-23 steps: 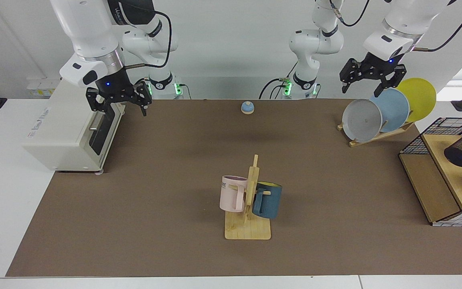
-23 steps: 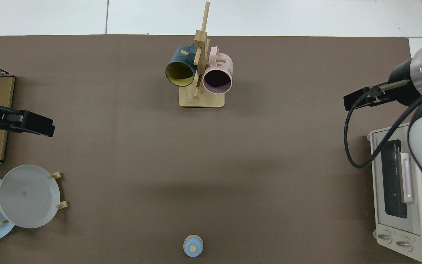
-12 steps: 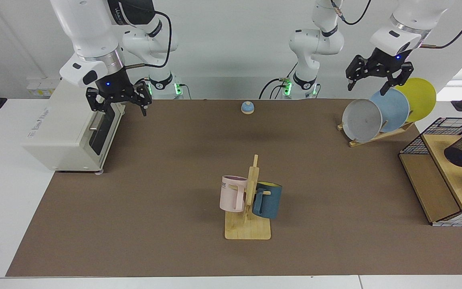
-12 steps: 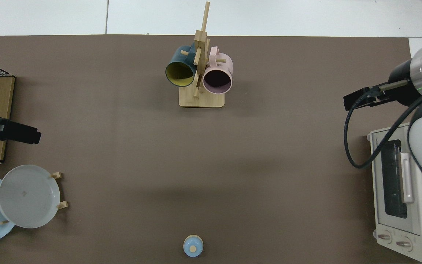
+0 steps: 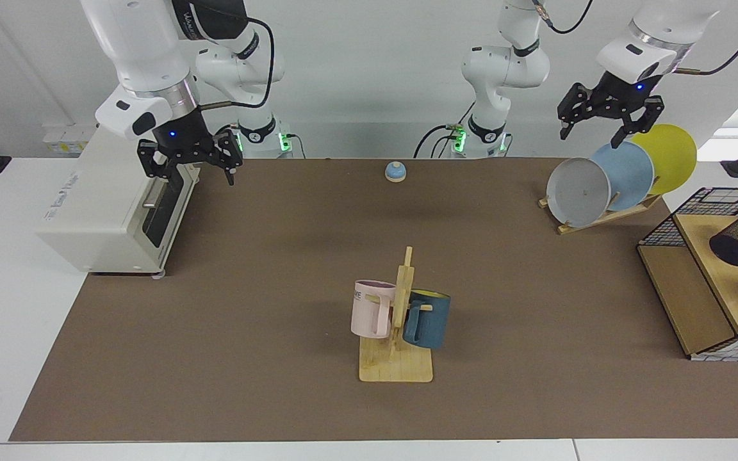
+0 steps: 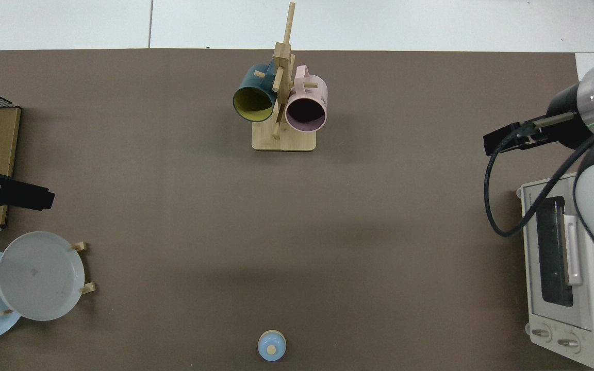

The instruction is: Put markers into pen holder

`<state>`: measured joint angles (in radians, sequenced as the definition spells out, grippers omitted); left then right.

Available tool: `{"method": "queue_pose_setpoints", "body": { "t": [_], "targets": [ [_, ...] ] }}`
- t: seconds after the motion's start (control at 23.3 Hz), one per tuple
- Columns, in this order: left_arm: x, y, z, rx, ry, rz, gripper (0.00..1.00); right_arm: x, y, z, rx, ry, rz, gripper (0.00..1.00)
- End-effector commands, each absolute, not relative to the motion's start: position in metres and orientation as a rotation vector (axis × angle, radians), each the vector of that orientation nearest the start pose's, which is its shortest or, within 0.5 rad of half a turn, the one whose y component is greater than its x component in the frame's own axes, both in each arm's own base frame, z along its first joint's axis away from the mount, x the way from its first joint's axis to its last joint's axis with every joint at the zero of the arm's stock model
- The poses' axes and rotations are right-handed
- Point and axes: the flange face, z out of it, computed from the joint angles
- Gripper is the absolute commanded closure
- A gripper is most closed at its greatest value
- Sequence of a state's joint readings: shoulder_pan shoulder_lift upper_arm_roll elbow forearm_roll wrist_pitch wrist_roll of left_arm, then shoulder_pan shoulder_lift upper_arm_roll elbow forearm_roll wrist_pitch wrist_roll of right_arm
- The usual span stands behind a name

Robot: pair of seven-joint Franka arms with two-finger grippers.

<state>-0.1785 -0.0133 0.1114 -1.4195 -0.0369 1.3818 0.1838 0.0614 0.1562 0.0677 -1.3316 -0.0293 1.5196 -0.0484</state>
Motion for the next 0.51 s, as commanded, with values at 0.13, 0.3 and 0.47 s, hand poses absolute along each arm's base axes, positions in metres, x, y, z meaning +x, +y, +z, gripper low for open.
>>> {"method": "queue_pose_setpoints", "body": {
  "t": [0.13,0.3,0.47],
  "targets": [
    [0.5220,-0.0397,0.6857,-3.153,0.431,0.008,0.00,0.5901,0.0664,0.6446,-3.145,-0.312,-0.040,0.01],
    [0.5217,-0.0390,0.6867,-3.155,0.429,0.003,0.00,0.5901,0.0664,0.6446,-3.145,-0.312,-0.040,0.01],
    [0.5221,-0.0379,0.6869,-3.153,0.423,-0.001,0.00,0.5900,0.0673,0.6446,-3.145,-0.314,-0.040,0.00]
  ]
}}
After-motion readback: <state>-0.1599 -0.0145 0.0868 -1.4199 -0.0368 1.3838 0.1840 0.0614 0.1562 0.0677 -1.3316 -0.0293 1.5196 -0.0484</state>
